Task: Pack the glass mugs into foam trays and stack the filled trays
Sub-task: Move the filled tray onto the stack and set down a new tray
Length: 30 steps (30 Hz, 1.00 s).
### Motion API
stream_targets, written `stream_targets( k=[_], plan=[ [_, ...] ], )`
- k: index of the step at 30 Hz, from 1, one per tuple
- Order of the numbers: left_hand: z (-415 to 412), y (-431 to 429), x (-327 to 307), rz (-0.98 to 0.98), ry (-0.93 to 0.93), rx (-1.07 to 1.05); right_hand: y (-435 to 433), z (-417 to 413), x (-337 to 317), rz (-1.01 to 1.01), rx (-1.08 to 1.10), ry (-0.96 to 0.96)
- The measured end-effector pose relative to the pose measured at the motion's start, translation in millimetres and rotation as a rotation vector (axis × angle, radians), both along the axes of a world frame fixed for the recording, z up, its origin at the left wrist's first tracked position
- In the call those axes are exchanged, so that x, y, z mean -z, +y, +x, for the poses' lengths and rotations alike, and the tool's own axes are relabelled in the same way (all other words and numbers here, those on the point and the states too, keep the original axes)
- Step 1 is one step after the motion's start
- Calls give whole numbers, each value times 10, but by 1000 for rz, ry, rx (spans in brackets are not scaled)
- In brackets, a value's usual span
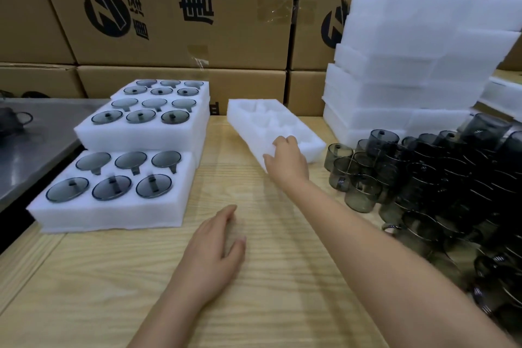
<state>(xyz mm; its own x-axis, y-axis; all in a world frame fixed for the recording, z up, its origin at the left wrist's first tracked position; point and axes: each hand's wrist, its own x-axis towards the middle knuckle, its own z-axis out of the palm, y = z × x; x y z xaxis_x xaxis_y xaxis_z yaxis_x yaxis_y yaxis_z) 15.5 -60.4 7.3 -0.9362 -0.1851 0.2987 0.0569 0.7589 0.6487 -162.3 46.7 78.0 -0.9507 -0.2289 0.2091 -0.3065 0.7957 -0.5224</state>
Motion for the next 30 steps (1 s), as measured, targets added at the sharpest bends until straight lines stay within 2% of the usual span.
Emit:
stream_targets(
  k=[3, 8, 11, 15, 17, 19, 23, 26, 28, 30],
  plan=[
    [6, 12, -1, 84, 26, 21, 120, 556, 41, -100, 8, 81],
    [107, 61, -111, 166, 332, -27, 567, 1460, 208, -123, 27, 254],
    [195, 143, -200, 418, 436, -117, 897, 1743, 261, -87, -3, 322],
    [361, 146, -309, 866, 514, -272, 1292, 1915, 262, -97, -6, 354],
    [459, 42, -341, 1119, 451, -270, 1488, 1959, 287, -153, -44, 297],
    [553, -60, -368, 1245, 329, -217, 1667, 2006, 324, -173, -84, 243],
    [615, -59, -348, 1175, 152, -17, 1830, 2087, 358, -128, -46, 193],
    [587, 46, -292, 953, -17, 125, 1808, 2115, 347, -25, 20, 201],
    [499, 109, -259, 788, 18, 66, 1781, 2141, 330, 33, 81, 222],
    [393, 143, -247, 720, 147, -83, 1745, 2170, 331, 77, 132, 240]
  ],
)
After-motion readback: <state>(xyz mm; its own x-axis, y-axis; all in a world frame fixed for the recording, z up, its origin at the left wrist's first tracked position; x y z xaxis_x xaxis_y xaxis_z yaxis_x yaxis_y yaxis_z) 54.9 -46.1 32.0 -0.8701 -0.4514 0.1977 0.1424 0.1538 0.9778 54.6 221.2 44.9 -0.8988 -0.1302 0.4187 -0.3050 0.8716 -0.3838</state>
